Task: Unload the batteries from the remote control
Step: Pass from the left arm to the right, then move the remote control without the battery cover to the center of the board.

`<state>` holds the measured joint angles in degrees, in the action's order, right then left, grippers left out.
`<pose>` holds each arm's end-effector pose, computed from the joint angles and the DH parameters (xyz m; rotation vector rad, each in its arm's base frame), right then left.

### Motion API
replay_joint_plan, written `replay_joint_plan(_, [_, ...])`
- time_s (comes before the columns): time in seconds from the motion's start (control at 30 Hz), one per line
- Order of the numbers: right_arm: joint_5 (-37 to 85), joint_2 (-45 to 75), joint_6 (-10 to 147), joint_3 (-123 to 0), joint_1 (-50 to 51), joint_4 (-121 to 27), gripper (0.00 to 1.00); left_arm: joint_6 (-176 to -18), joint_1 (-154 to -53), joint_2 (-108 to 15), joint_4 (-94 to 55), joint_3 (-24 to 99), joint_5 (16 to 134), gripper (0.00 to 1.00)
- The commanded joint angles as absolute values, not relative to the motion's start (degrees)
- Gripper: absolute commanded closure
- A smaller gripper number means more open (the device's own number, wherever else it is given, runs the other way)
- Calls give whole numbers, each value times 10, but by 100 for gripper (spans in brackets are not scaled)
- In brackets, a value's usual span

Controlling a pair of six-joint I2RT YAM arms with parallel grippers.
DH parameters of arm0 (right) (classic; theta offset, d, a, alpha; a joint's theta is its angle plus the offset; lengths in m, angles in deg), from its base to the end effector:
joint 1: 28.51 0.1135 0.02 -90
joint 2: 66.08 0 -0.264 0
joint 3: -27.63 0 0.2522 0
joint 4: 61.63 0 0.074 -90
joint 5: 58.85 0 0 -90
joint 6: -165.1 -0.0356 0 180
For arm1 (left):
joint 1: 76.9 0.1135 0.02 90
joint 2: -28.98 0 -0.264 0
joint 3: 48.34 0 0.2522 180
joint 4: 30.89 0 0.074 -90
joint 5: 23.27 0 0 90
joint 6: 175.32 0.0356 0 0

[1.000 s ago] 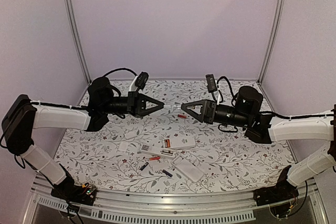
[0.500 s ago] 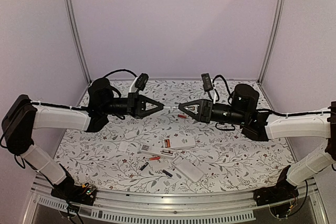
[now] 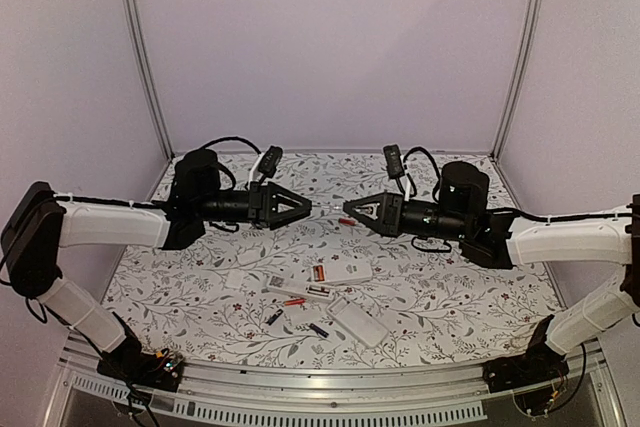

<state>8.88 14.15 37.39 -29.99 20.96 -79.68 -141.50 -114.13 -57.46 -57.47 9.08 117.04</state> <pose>0.1942 0.2479 0.2682 -0.5203 1.7931 1.4315 0.2388 -0.2159 0.2505 0.5085 1.9309 -1.8564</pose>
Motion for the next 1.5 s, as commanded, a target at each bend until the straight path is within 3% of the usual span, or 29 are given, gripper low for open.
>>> replay_joint_plan(0.0, [194, 107, 421, -312, 207, -692, 100, -1304, -1155, -570, -350, 125, 1052, 46])
replay_joint_plan(0.3, [342, 68, 445, -302, 196, -590, 100, -1379, -1216, -652, -385, 100, 1012, 38])
replay_joint_plan(0.93, [360, 34, 424, -267, 197, -589, 100, -1277, -1248, -765, -132, 218, 840, 35])
replay_joint_plan(1.47, [359, 46, 427, -274, 196, -596, 100, -1179, -1304, -821, -18, 301, 718, 26])
